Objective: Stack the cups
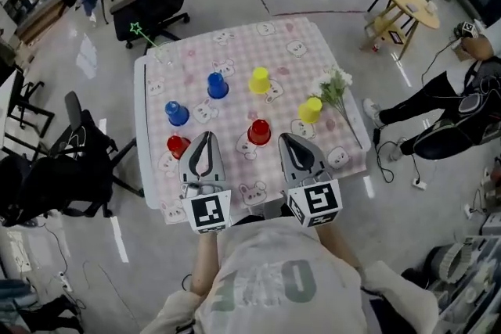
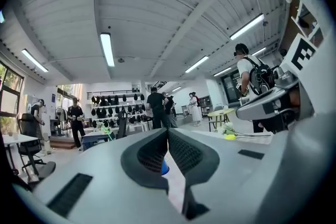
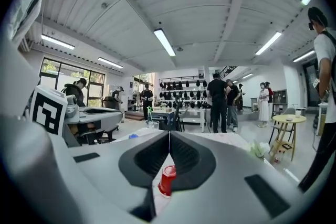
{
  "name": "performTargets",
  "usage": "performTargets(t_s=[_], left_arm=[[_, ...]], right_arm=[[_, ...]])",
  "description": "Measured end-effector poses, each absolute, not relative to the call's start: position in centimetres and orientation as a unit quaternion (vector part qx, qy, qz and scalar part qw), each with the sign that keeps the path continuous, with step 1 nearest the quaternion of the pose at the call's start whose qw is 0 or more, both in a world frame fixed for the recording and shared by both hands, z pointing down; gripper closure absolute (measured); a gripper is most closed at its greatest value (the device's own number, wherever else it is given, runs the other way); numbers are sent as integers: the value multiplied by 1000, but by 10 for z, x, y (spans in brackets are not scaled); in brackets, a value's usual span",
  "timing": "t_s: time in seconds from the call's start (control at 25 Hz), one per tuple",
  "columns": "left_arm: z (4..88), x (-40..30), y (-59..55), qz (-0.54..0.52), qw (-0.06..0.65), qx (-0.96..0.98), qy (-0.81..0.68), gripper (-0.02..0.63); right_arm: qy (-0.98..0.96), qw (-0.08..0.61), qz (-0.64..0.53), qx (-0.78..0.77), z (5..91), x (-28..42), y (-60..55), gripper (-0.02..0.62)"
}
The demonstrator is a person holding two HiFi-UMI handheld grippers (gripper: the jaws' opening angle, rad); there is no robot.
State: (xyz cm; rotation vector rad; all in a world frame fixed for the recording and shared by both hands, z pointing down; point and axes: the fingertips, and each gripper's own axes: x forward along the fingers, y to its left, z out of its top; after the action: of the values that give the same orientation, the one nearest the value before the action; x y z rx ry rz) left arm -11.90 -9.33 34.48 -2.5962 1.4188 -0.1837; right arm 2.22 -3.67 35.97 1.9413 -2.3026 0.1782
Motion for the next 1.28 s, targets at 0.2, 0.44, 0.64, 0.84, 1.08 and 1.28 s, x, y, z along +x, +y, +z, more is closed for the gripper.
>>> performTargets(t_s=[0.2,0.44,0.64,0.84,1.08,1.28], left_arm=[[351,-114,-108,-70,88,-875,470,578],[342,-124,-118,-34,78,-864,496,578],[349,-145,-118,-48,68,-845,528,578],[356,-156,-121,-53,59,-830,552,578],[373,-189,-146,-59,32,-815,575,490],[434,-233,-153,-112,-58,-783,609,376]], right_arm=[[-755,53,62,650,365,27,-65,566],[-765,53,61,639,367,27,-82,566],[-782,57,62,618,370,17,-91,566],[-791,62,58,606,369,15,-92,566],[-787,68,60,610,372,24,-98,566],[-783,86,73,612,384,35,-94,566]])
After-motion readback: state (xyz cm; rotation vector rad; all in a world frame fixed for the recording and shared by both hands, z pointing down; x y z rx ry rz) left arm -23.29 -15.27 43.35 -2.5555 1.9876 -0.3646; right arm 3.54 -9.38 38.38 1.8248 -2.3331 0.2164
